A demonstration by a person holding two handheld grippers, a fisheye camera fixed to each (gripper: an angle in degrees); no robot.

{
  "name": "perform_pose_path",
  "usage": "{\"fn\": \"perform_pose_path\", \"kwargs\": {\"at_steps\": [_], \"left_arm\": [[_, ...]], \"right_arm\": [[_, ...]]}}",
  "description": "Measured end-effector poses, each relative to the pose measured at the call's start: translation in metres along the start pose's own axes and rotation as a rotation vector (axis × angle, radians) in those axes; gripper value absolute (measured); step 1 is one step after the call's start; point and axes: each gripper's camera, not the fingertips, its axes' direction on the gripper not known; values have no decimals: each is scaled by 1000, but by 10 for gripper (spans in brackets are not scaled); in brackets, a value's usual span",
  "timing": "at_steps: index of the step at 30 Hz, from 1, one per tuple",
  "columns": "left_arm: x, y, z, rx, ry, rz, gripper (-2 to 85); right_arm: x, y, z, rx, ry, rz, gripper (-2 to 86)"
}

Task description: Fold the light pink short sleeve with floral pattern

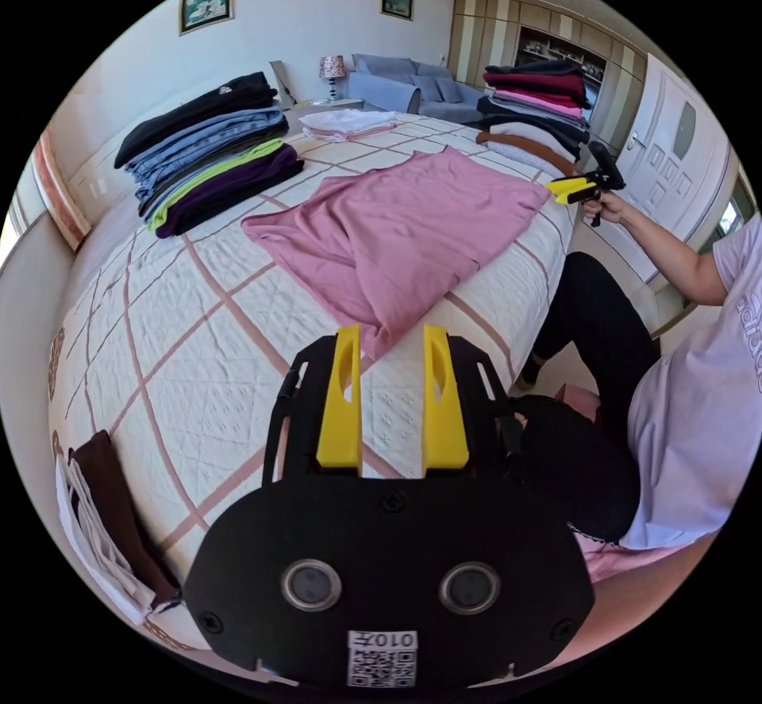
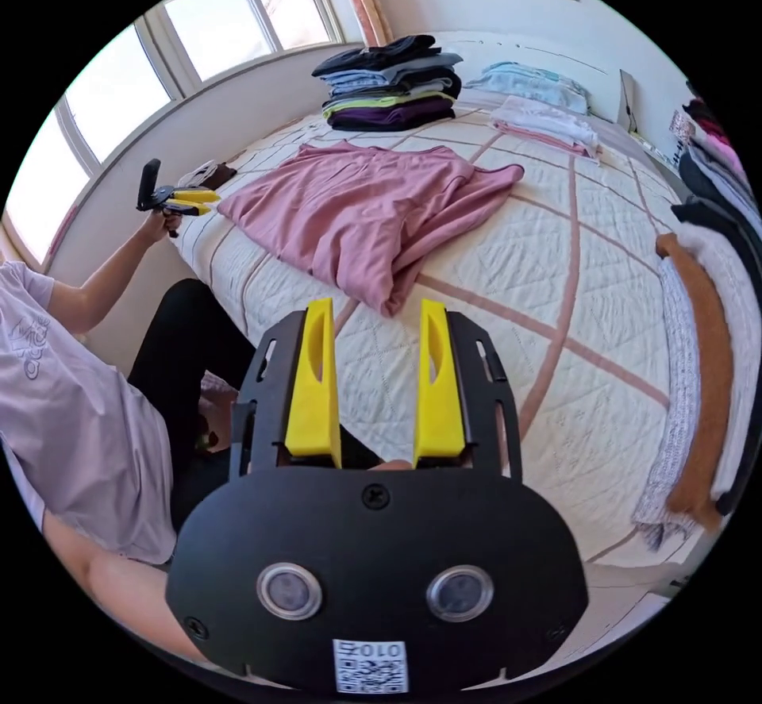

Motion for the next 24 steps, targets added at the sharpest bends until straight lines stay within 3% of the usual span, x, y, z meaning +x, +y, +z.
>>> {"fn": "perform_pose_path", "kwargs": {"at_steps": [4,8,12,18,24], "left_arm": [[16,-15,39,-168,-4,103,63],[19,-16,37,-171,6,119,19],[20,-18,25,-224,9,165,5],[24,-20,8,-327,14,205,0],[36,-4,55,-419,24,181,3]], "right_arm": [[6,4,15,-20,-19,12,120],[8,-1,20,-6,-40,2,52],[1,-5,-9,41,-6,-62,40],[2,6,-24,-118,16,-106,36],[18,23,15,-164,-39,-22,35]]}}
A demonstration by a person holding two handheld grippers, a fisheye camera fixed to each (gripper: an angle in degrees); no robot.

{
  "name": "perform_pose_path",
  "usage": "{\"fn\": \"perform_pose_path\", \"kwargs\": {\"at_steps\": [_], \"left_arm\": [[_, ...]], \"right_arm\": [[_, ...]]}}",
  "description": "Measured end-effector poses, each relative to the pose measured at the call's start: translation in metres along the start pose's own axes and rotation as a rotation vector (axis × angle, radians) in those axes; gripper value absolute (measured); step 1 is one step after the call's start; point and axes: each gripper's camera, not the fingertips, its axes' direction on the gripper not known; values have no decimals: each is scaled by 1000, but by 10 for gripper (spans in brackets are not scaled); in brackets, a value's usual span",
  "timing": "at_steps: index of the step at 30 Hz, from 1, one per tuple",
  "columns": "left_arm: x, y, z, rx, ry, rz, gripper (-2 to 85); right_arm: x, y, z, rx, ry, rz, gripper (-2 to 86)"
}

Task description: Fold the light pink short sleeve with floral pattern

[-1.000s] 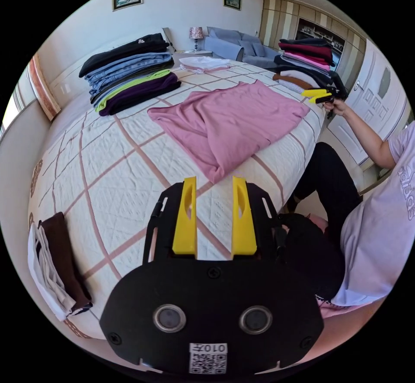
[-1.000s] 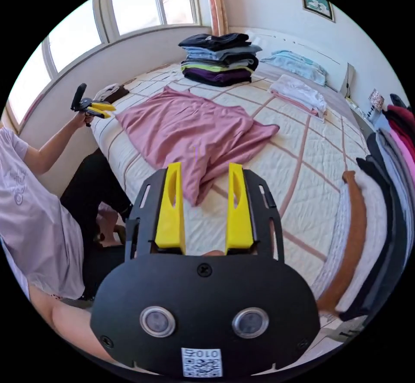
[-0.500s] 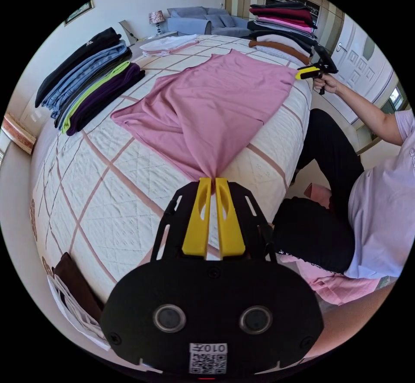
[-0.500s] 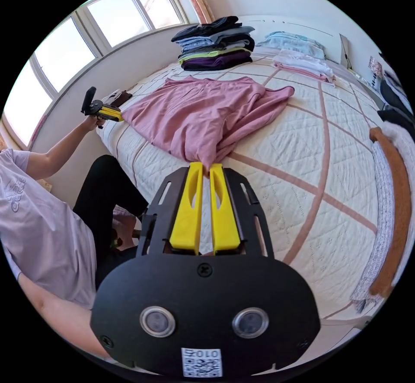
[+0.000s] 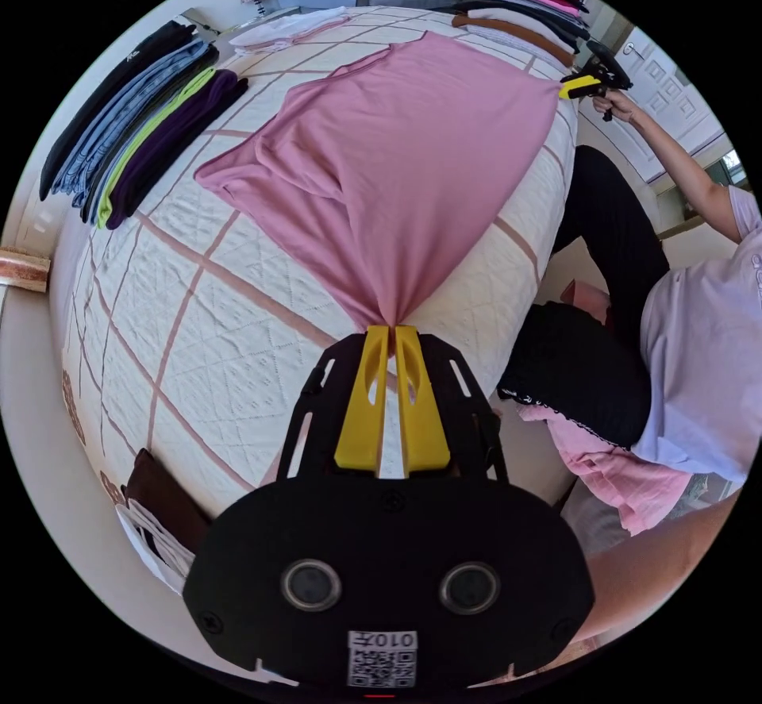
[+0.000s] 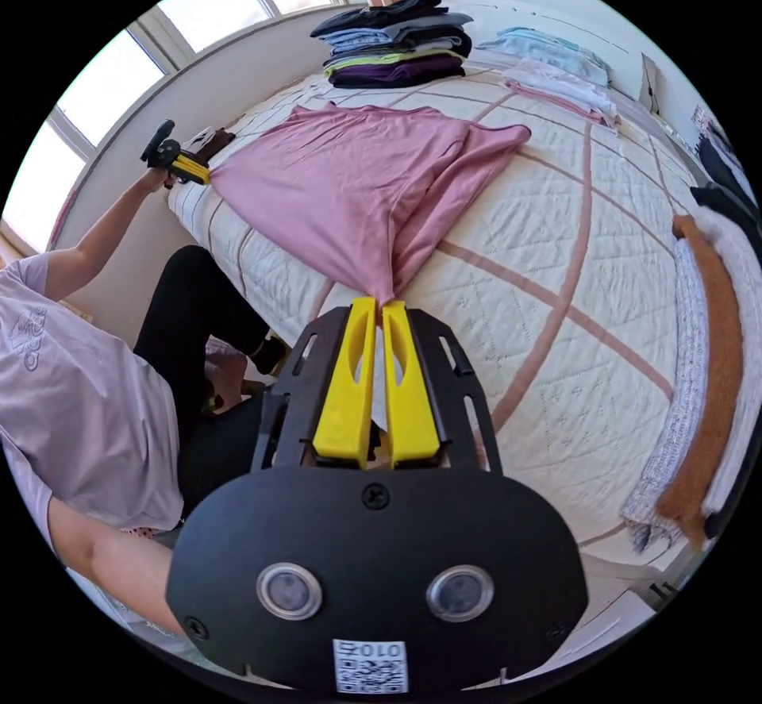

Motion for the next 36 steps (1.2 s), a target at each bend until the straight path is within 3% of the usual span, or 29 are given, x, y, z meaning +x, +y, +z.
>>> {"fn": "perform_pose_path", "kwargs": {"at_steps": [9,13,17,20,23,29,36], "left_arm": [[34,34,-9,42,-37,-121,53],[86,32,-50,245,-122,-124,71],[161,-23,-48,362,-216,18,81],[208,-70,-28,435,-189,87,85],[256,-116,-10,513,-129,147,87],[362,-205,26,524,-308,309,91],[406,-267,73,429,-400,368,72]], "right_arm": [[-4,29,-21,98,-15,-7,51],[-18,36,-44,177,63,-21,48],[-21,25,-37,204,81,-1,39],[-9,13,-4,47,80,35,33],[-3,15,-4,77,46,61,32],[-7,23,-45,152,74,27,35],[9,12,-83,194,148,-16,40]]}}
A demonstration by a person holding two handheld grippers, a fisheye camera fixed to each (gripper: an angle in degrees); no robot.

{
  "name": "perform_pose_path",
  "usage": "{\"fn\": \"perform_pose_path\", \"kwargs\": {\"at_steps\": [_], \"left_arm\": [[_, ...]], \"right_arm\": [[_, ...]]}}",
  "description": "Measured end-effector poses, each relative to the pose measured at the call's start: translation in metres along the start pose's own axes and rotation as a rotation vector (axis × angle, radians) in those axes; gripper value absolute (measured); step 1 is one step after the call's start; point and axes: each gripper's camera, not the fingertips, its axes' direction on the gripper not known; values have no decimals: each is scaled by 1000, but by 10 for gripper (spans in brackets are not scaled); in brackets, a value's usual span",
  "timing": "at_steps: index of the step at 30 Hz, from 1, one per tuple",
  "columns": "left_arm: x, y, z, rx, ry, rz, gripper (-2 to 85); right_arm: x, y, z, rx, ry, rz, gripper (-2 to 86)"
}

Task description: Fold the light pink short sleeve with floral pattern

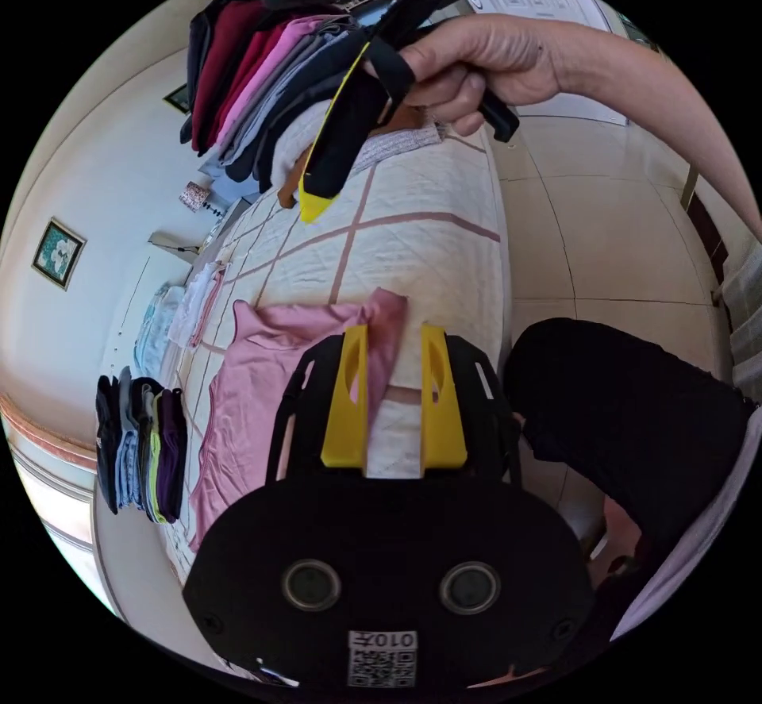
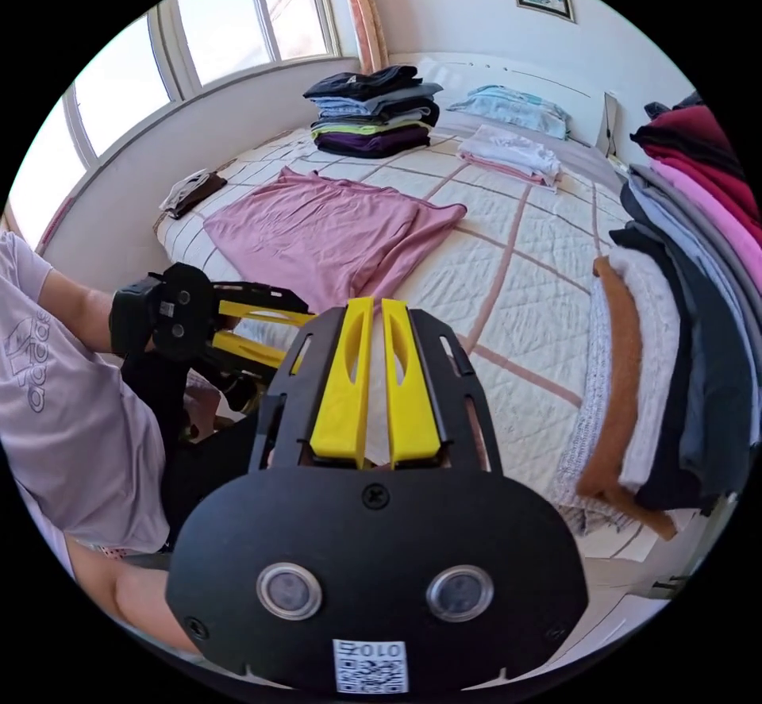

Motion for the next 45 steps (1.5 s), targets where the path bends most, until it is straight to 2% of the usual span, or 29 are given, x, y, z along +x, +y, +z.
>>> {"fn": "perform_pose_path", "kwargs": {"at_steps": [3,8,12,14,17,22,26,30,33,38,43,45], "left_arm": [[-16,7,9,2,80,-117,52],[-60,48,16,102,356,-366,16],[-68,74,1,207,379,-421,4],[-71,92,-11,262,358,-457,1],[-75,109,-16,283,356,-477,0],[-86,129,-21,311,355,-495,-1],[-103,155,-30,350,367,-536,-1],[-126,190,-49,420,373,-597,-1],[-156,247,-75,541,415,-741,-1],[-199,417,-128,739,394,-1134,-1],[-201,576,-144,745,282,-1532,-1],[-198,617,-137,742,299,-1638,-1]], "right_arm": [[15,-26,8,-19,3,-14,52],[62,-105,44,-50,-98,93,96],[116,-164,91,-90,-275,255,110],[130,-178,114,-159,-295,300,108],[131,-191,136,-245,-301,310,83],[122,-203,127,-256,-194,355,36],[117,-219,106,-218,-219,362,31],[79,-254,83,-218,-175,295,30],[34,-297,58,-199,-141,227,30],[-90,-397,37,-237,15,-6,30],[-223,-492,102,-389,131,-196,29],[-269,-521,167,-532,173,-254,29]]}}
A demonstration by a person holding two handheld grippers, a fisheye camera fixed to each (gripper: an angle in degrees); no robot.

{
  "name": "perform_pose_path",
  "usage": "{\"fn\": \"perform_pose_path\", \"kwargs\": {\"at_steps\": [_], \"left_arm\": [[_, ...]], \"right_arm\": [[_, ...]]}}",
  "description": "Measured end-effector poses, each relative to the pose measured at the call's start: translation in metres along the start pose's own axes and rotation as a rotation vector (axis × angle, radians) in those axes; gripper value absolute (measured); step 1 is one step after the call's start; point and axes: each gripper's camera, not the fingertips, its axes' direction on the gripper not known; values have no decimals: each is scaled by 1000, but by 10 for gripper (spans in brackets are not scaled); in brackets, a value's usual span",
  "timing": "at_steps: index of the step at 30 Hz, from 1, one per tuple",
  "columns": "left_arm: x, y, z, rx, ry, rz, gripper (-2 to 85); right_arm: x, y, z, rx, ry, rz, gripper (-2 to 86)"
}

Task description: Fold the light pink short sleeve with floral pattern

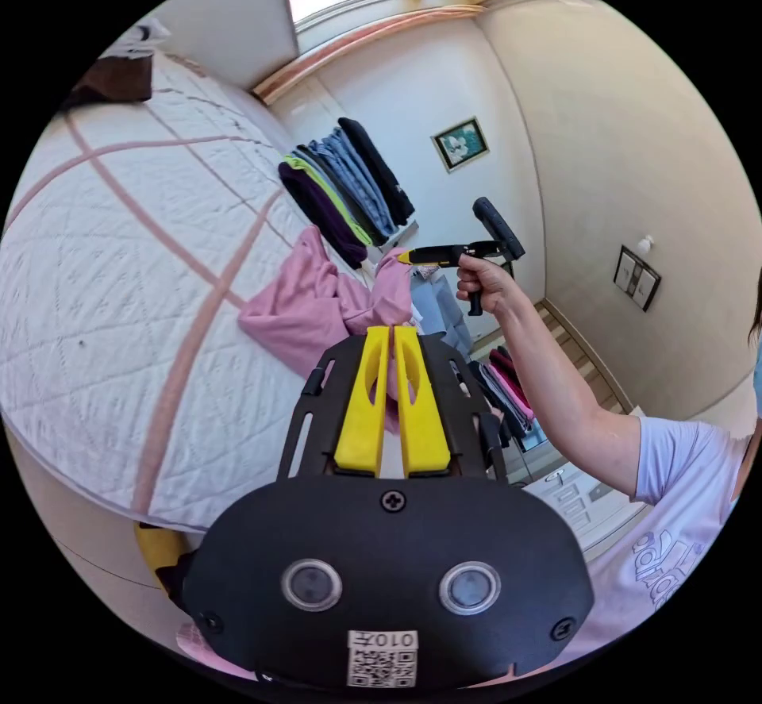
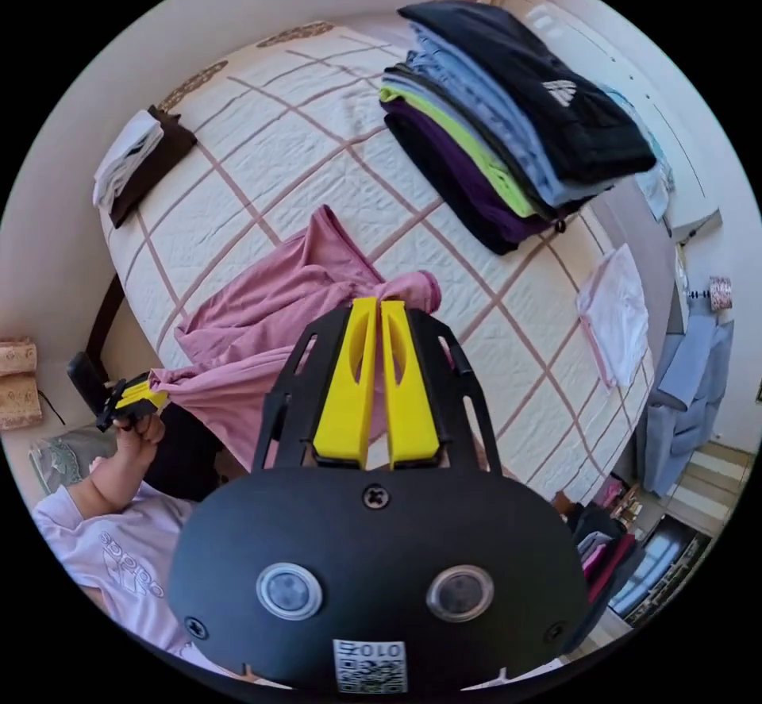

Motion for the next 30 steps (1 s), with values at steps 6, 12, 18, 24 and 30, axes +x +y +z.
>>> {"fn": "perform_pose_path", "kwargs": {"at_steps": [6,12,18,24,30], "left_arm": [[-44,-10,-22,-20,16,-59,-1],[-56,-21,-28,-3,19,-68,0],[-53,-25,-33,21,-10,-60,0],[-43,-32,-32,-2,-14,-10,0],[-42,-26,-31,-1,-32,-21,0]], "right_arm": [[-56,-77,41,-50,-14,-46,27],[-48,-56,-4,213,-92,-98,54],[-10,-20,-10,317,-251,-142,75],[-26,-31,28,226,-167,-213,77],[-47,-55,63,137,-155,-285,44]]}}
